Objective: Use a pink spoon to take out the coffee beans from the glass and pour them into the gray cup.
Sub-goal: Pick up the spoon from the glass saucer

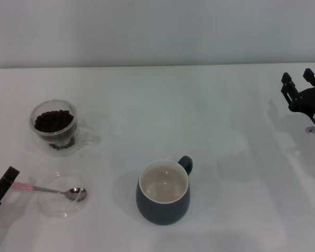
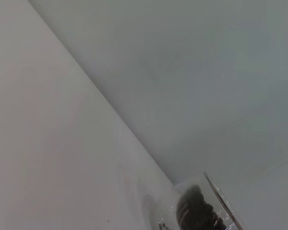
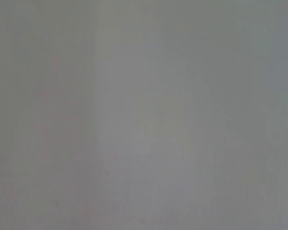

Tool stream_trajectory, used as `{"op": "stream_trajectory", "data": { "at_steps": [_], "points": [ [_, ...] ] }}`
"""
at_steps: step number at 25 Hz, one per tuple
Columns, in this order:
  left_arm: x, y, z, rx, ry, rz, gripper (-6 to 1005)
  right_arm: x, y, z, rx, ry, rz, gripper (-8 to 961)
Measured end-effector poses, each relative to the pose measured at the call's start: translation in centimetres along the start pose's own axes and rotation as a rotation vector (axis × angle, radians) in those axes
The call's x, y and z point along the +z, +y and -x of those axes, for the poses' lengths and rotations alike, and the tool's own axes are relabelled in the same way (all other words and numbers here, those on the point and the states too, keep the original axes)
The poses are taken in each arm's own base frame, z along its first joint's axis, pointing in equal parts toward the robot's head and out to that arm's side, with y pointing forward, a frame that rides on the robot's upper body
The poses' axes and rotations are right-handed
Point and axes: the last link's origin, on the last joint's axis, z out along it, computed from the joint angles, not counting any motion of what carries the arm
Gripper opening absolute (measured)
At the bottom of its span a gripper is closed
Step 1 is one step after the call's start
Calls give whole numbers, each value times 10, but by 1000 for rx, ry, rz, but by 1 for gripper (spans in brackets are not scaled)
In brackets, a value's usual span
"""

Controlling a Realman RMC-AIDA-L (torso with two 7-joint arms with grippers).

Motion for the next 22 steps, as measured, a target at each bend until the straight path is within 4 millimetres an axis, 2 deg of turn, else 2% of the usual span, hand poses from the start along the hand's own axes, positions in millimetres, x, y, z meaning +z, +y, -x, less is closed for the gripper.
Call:
{"op": "stream_trajectory", "data": {
  "at_steps": [8, 16, 21, 22],
  "points": [
    [5, -5, -1, -71, -11, -38, 715, 0, -1, -2, 0, 11, -4, 542],
    [13, -1, 0, -60, -38, -17, 457, 0, -3, -1, -4, 11, -8, 542],
    [14, 2, 2, -56, -52, 2, 240, -1, -4, -1, -5, 11, -11, 542],
    [14, 3, 2, -55, -51, 8, 221, -1, -5, -1, -6, 11, -12, 542]
  ]
}}
